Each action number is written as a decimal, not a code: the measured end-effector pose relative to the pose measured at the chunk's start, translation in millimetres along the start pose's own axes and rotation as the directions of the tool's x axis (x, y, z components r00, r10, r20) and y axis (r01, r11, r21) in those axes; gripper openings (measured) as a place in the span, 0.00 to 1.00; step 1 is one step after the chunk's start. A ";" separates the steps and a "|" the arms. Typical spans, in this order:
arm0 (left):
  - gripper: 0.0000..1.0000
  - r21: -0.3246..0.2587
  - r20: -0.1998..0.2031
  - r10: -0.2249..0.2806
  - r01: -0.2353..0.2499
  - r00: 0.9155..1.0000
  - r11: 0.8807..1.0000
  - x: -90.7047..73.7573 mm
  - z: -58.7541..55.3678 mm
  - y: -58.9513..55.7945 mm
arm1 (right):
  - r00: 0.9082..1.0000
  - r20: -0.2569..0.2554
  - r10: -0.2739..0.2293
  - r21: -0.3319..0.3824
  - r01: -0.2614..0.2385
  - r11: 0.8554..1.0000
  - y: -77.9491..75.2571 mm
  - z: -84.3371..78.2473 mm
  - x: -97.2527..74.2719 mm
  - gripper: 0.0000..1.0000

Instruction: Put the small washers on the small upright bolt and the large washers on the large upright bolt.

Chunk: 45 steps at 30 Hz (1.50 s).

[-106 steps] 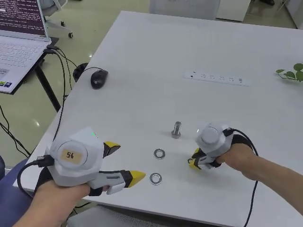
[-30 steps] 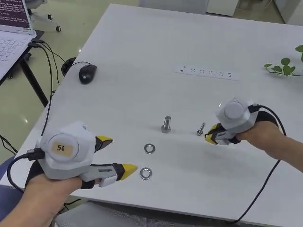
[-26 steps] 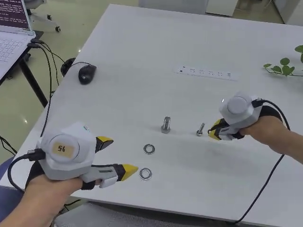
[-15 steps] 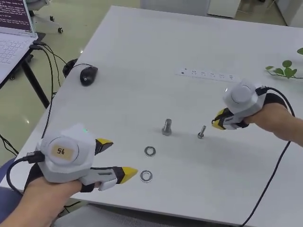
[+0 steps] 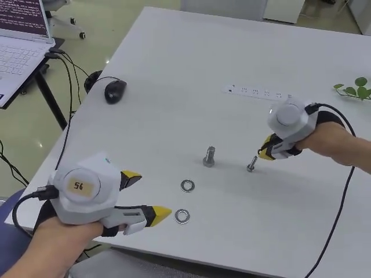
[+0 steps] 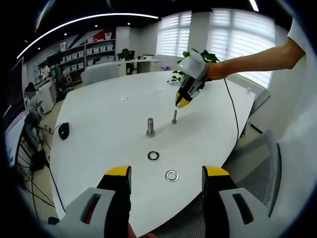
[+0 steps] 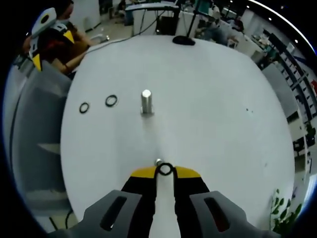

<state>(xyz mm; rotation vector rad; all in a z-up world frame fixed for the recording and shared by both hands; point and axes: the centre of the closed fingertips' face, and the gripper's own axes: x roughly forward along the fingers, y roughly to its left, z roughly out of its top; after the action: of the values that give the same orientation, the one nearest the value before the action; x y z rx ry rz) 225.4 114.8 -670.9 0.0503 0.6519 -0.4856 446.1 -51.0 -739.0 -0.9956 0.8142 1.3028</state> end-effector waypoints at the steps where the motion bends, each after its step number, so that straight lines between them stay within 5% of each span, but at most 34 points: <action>1: 0.57 -0.001 0.000 0.001 -0.001 1.000 1.000 -0.5 -0.2 0.6 | 1.000 -0.002 0.002 0.000 -0.002 1.000 0.3 -0.4 1.0 0.13; 45: 0.57 -0.023 0.004 0.031 -0.031 1.000 0.999 -8.4 -5.2 10.0 | 0.997 -0.071 0.027 -0.032 -0.029 0.999 1.0 -6.5 23.7 0.13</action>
<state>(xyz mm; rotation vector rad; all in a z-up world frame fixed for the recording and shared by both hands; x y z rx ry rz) 221.2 128.2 -671.1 0.0375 0.6512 -0.4486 448.2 -47.9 -763.2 -1.0644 0.8652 1.3150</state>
